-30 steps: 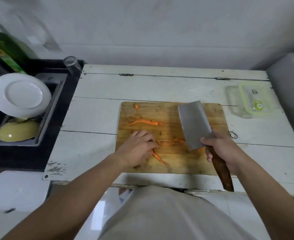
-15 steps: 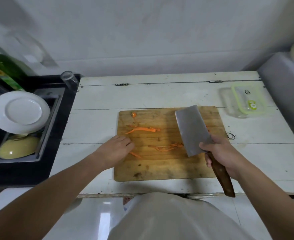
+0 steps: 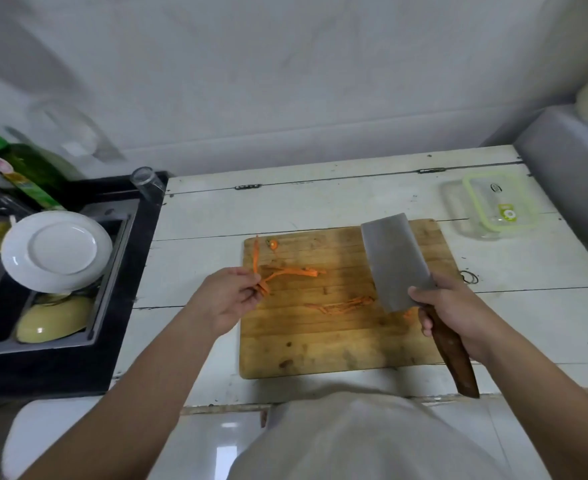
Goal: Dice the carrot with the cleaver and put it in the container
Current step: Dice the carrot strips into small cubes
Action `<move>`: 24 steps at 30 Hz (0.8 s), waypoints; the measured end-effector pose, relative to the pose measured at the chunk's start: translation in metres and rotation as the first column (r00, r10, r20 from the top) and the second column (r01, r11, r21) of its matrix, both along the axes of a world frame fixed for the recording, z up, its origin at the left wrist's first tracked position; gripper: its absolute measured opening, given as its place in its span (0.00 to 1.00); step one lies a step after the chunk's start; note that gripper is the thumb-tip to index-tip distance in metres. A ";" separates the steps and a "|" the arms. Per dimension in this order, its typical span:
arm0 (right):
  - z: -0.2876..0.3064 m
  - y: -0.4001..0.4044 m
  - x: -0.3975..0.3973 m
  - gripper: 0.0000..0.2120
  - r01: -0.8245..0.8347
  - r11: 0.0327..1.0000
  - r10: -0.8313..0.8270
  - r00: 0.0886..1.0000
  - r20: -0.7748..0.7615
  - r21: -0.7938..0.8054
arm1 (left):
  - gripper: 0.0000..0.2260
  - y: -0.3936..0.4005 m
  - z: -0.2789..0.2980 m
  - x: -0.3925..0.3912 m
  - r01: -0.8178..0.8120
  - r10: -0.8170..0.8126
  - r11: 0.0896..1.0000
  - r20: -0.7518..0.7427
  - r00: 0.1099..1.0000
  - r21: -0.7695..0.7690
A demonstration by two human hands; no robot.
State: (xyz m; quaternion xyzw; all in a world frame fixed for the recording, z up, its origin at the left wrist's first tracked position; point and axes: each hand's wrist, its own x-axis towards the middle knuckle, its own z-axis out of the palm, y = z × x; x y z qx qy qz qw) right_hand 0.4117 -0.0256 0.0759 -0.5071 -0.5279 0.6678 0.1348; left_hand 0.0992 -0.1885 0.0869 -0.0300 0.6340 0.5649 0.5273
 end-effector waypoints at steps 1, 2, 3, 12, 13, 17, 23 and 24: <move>0.000 0.000 -0.001 0.04 0.011 1.000 -0.011 1.000 -0.002 -0.002 | 0.04 0.001 0.000 0.006 -0.100 0.100 0.995 -0.012 0.995 0.009; 0.000 0.000 -0.003 0.03 0.019 1.000 -0.019 1.000 -0.007 -0.001 | 0.05 0.003 -0.002 0.015 -0.161 0.160 0.987 -0.041 0.986 -0.003; 0.000 0.001 -0.004 0.03 0.025 1.000 -0.025 1.000 -0.014 -0.004 | 0.05 0.006 -0.007 0.026 -0.203 0.200 0.979 -0.080 0.977 -0.035; 0.010 0.013 -0.002 0.05 -0.111 0.994 0.111 0.994 -0.010 -0.012 | 0.04 -0.032 -0.048 0.071 -0.070 -0.180 0.932 -0.619 0.765 -0.357; 0.012 0.016 0.000 0.05 -0.129 0.992 0.129 0.992 -0.009 -0.007 | 0.06 -0.042 -0.050 0.066 -0.008 -0.377 0.892 -0.755 0.537 -0.451; 0.013 0.017 0.010 0.04 -0.215 0.977 0.214 0.977 0.006 0.018 | 0.25 -0.036 -0.060 0.043 0.315 -0.663 0.647 -0.716 -0.217 -0.695; 0.010 0.008 0.022 0.06 -0.215 0.975 0.217 0.976 0.033 -0.062 | 0.16 -0.001 -0.074 0.025 0.284 -0.673 0.542 -0.611 -0.418 -0.791; 0.009 0.006 0.022 0.07 -0.206 0.976 0.208 0.977 0.034 -0.064 | 0.12 0.001 -0.075 0.025 0.275 -0.644 0.559 -0.619 -0.450 -0.782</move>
